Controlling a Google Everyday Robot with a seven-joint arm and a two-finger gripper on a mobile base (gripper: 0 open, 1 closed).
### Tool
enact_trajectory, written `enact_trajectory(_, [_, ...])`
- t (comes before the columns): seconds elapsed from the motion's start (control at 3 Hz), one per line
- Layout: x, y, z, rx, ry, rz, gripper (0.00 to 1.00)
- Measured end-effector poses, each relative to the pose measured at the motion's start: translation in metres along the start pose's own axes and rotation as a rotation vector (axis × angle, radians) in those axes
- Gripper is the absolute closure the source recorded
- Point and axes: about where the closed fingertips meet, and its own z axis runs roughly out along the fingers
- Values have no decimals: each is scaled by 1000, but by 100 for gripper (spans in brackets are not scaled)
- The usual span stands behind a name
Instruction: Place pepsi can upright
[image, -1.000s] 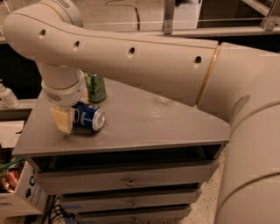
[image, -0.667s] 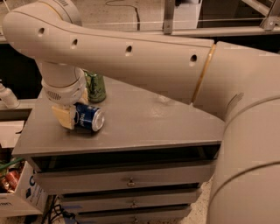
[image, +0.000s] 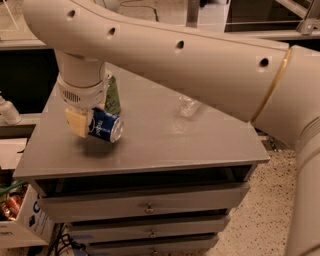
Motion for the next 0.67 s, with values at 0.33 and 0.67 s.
enact_trajectory(0.33, [3, -3, -23, 6, -137, -53, 100])
enact_trajectory(0.67, [3, -5, -43, 9, -289, -111, 100])
